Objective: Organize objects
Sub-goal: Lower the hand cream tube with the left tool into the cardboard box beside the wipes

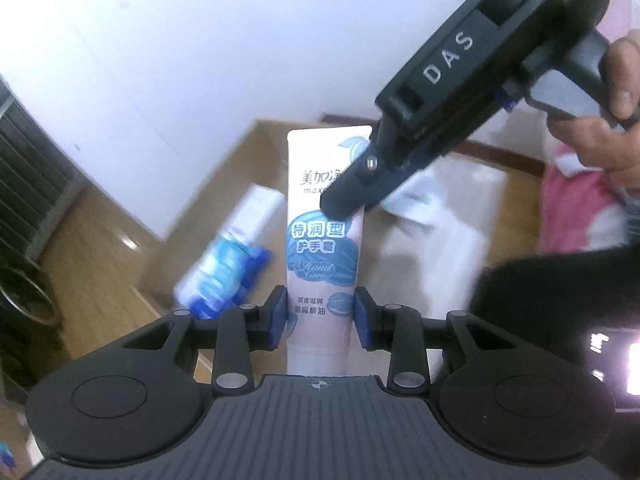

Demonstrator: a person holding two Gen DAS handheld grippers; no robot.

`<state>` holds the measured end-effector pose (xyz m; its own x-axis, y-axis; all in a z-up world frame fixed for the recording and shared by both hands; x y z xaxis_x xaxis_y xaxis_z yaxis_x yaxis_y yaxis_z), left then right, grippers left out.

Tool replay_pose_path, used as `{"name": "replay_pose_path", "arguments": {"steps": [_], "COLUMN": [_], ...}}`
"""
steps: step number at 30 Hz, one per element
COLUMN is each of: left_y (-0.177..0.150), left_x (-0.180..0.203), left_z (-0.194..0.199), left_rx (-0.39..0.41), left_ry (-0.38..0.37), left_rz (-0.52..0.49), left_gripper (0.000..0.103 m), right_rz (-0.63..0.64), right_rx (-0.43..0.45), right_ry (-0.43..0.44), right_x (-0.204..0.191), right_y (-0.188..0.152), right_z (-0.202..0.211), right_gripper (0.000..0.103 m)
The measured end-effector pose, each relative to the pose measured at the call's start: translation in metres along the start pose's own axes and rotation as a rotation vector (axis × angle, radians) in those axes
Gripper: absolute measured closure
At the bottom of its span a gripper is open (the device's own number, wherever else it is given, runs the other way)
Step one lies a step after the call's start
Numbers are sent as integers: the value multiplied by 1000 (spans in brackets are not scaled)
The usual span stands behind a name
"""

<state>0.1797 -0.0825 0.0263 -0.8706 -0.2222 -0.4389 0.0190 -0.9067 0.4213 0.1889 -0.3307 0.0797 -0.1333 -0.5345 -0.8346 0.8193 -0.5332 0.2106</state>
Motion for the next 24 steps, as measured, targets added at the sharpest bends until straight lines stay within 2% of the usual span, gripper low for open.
{"name": "replay_pose_path", "arguments": {"steps": [4, 9, 10, 12, 14, 18, 20, 21, 24], "left_y": [4, 0, -1, -7, -17, -32, -39, -42, -46], "left_x": [-29, -51, -53, -60, -65, -60, -58, -56, -49], "left_z": [-29, -82, -94, -116, -138, -171, -184, -190, -201], "left_rx": [-47, -133, -156, -185, -215, -321, -384, -417, -476], "left_ry": [-7, -59, -82, -151, -213, -266, -300, -304, -316], "left_rz": [-39, -83, -92, -50, -32, -95, -109, -124, -135], "left_gripper": [69, 69, 69, 69, 69, 69, 69, 69, 68], "right_rz": [-19, -78, -78, -99, -85, -79, -144, -159, -167], "right_rx": [22, 1, -12, -35, -74, -182, -221, -263, -292], "right_ry": [-23, -74, -99, -138, -186, -299, -350, -364, -416], "right_x": [-2, 19, 24, 34, 42, 59, 72, 77, 84], "right_y": [27, 52, 58, 65, 68, 67, 66, 64, 65], "right_z": [-26, -73, -85, -104, -122, -158, -173, -181, -189], "right_gripper": [73, 73, 72, 73, 72, 73, 73, 73, 72]}}
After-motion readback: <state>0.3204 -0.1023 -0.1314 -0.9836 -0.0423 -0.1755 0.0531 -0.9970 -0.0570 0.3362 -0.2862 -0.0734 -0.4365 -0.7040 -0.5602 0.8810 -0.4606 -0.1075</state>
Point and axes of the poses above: each gripper's, at about its wrist camera, not at the fingertips, and z roughly against the way its jaws point, x to its right, y to its top, the point moved 8 cm from there along -z, roughly the way its jaws point, and after that the axes turned 15 degrees about -z, right-handed, at the moved point
